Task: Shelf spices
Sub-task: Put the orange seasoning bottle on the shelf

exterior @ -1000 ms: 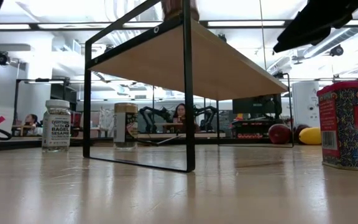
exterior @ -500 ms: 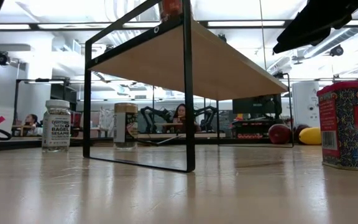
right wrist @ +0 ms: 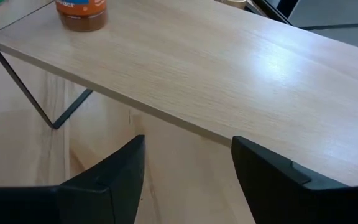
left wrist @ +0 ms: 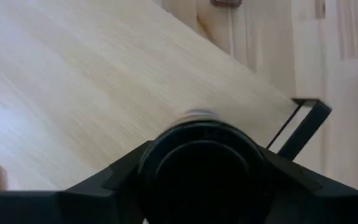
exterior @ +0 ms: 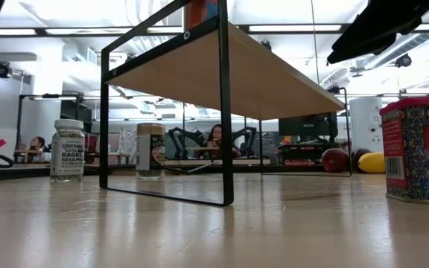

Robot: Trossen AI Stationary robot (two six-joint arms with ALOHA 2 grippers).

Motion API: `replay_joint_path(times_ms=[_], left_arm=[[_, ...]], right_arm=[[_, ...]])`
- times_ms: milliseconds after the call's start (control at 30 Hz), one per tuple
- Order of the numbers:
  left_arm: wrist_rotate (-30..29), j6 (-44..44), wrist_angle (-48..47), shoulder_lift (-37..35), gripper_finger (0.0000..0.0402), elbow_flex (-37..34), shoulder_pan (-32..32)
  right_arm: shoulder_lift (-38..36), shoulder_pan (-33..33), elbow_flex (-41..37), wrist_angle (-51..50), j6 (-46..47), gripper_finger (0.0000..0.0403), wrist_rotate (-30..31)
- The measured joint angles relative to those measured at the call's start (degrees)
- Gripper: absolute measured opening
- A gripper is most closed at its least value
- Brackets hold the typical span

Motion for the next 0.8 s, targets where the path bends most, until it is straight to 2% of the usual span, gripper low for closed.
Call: replay_joint_path(times_ms=[300,567,800], left_arm=[[0.02,0.07,0.47,-0.22,0.0297,2.61,0.04],[-4.35,-0.49,-9.01,-0.52,0.0295,7.69,-0.13],[-3.93,-1.10,-8.75,-2.44,0.0293,7.85,-0.46]], right_arm=[[0.00,0.37,0.00,0.01,0.33,0.0229,-0.02],[0.00,0.37,0.00,-0.01,0.39,0.0217,-0.04],[0.01,0.37,-0.02,0.01,0.37,0.0214,-0.06]])
